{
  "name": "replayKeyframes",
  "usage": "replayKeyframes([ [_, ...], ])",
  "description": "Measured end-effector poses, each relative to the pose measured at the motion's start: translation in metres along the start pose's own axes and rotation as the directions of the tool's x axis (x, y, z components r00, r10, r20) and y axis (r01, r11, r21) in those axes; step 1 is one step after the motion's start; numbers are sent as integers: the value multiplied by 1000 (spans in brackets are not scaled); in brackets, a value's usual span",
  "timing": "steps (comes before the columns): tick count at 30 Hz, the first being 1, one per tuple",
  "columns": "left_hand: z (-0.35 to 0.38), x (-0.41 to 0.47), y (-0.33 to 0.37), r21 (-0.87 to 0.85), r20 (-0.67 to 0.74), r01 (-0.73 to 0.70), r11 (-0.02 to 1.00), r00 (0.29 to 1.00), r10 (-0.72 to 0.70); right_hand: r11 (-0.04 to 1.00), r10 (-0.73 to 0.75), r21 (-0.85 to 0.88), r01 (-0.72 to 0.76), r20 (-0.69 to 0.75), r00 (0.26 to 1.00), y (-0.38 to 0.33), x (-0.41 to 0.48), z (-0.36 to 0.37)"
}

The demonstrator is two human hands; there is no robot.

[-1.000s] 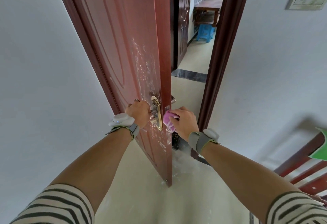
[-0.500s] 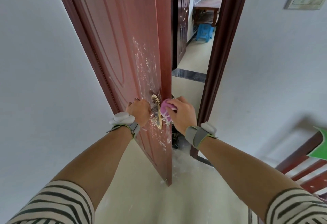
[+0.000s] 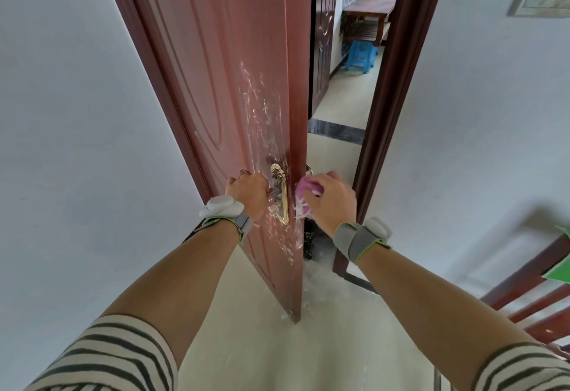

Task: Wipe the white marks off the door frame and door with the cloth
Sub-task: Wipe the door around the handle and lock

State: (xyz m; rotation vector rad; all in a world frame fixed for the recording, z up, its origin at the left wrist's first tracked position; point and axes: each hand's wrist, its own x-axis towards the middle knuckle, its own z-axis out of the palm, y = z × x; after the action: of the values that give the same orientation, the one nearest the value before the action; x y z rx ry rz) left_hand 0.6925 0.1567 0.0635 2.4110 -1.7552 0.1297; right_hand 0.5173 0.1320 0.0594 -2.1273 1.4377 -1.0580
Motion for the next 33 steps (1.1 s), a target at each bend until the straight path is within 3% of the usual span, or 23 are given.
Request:
replayKeyframes([
  [5,3,-2,0,-59,13,3,998,1000,-3,993,-95,-59,101,89,991,16,-27,43],
  [9,5,-1,2,-88,8,16,996,1000,-16,971,192,-175,-163,164,968,43,-31,45],
  [15,7,1,6,-93,-6,12,996,1000,-13,967,210,144,-211,24,977,28,-23,47],
  [17,7,1,6,-108,-18,11,994,1000,-13,956,259,106,-273,133,957,34,-22,51],
  [19,8,1,6,-125,-22,2,992,1000,-4,938,332,-6,-347,312,890,42,-23,53],
  [20,8,0,6,-132,-22,-1,991,1000,-2,925,368,-29,-380,323,872,46,-24,53],
  [22,7,0,7,-141,-27,-7,990,1000,3,910,395,56,-411,185,900,49,-19,47],
  [24,7,0,7,-147,-34,-8,989,999,3,919,350,197,-341,-10,937,45,-9,39],
  [27,8,0,9,-137,-30,-8,990,1000,4,942,245,258,-216,-86,966,32,-3,39],
  [28,8,0,9,-136,-29,-7,991,1000,3,946,240,238,-221,-53,969,30,-3,41],
  [30,7,-1,9,-140,-27,-6,990,1000,2,945,302,69,-318,180,936,40,-8,47],
  [32,7,-2,8,-141,-24,-14,990,1000,11,910,413,-172,-376,427,804,53,-19,43],
  [33,6,-2,8,-142,-28,-18,990,1000,14,898,440,-217,-383,427,789,59,-22,41],
])
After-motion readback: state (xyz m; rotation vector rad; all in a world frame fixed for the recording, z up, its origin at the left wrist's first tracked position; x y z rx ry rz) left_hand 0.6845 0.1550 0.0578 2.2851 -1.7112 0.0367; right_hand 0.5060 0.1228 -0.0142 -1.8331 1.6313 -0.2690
